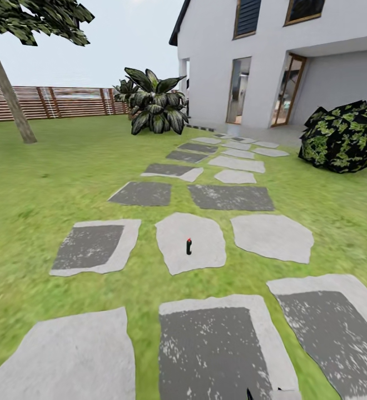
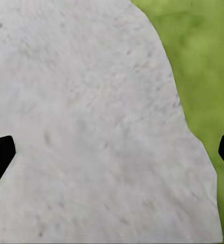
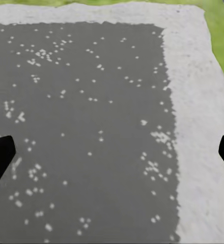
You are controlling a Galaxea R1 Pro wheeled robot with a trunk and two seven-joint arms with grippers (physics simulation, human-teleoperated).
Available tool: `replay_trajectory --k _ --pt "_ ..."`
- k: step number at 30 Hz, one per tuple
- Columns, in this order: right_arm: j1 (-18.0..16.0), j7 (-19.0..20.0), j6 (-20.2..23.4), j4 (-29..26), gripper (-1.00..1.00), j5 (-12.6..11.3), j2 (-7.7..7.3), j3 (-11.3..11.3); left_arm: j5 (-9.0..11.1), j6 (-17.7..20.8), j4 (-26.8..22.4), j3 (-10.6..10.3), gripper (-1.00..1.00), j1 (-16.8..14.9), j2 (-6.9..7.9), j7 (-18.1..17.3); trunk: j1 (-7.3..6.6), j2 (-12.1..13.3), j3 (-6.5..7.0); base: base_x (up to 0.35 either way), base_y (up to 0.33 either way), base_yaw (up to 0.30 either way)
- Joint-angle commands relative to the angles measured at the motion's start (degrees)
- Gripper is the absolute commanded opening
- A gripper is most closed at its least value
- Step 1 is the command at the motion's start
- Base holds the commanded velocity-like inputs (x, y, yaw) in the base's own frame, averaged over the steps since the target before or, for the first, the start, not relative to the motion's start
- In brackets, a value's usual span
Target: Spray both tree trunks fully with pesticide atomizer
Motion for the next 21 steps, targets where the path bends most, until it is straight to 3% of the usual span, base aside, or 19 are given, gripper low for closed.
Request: replay_trajectory --k 1,9,21 --pt "0.0 0.0 0.0 0.0 1.0 0.0 0.0 0.0 0.0 0.0 0.0 0.0 1.0 0.0 0.0 0.0 0.0 0.0 0.0 0.281 0.24 0.0" --pt "0.0 0.0 0.0 0.0 1.0 0.0 0.0 -0.1 0.0 0.0 0.0 0.0 1.0 0.0 0.0 0.0 0.0 0.0 0.0 0.281 0.24 -0.024" --pt "0.0 0.0 0.0 0.0 1.0 0.0 0.0 -0.1 0.0 0.0 0.0 0.0 1.0 0.0 0.0 0.0 0.0 0.0 0.0 0.279 0.244 -0.24"
